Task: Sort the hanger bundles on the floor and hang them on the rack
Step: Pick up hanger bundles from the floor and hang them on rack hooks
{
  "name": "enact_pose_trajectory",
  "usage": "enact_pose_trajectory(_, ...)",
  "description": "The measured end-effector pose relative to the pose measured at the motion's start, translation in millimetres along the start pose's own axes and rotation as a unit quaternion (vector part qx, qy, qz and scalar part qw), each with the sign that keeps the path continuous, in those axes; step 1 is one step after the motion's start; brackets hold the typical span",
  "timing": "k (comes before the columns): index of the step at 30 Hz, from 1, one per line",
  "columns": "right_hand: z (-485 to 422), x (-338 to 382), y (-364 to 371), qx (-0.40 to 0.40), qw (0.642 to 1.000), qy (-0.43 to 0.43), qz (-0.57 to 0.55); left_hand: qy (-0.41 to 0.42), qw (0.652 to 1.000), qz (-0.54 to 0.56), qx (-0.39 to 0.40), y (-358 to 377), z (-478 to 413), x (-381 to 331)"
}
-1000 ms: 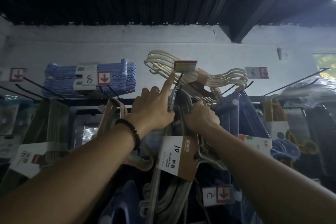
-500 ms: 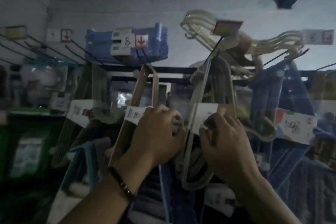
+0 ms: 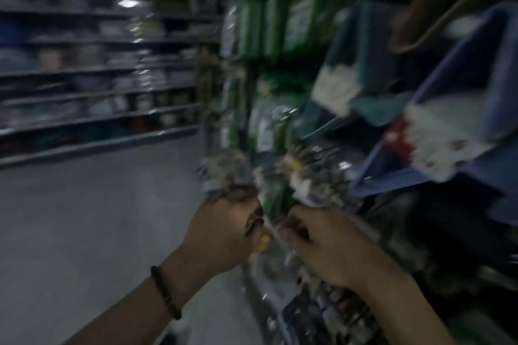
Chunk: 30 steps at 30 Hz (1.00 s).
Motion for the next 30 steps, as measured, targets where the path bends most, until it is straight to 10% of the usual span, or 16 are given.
enact_pose_trajectory(5, -2.6, 40.2, 192.5, 0.213, 0.977, -0.023, -0.013, -0.231, 0.957, -0.025, 0.171, 57.8, 205.5, 115.2)
enact_pose_trajectory(12, 57.9, 139.3, 379.4, 0.415, 0.908, -0.054, 0.007, -0.434, 0.874, -0.024, 0.218, 95.9, 442.3, 191.6)
enact_pose_trajectory(30, 77.7, 163.0, 739.5, 0.547, 0.834, 0.068, 0.009, -0.538, 0.743, 0.196, 0.347, 303.5, 663.1, 306.2)
Point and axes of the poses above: each hand's wrist, its own z-axis away from the middle knuckle, its own y-axis out of the palm, x = y × z, the point moved 8 cm from there along -z, towards the middle knuckle, and after that the axes turned 2 degrees about z, right-handed, at the moved point
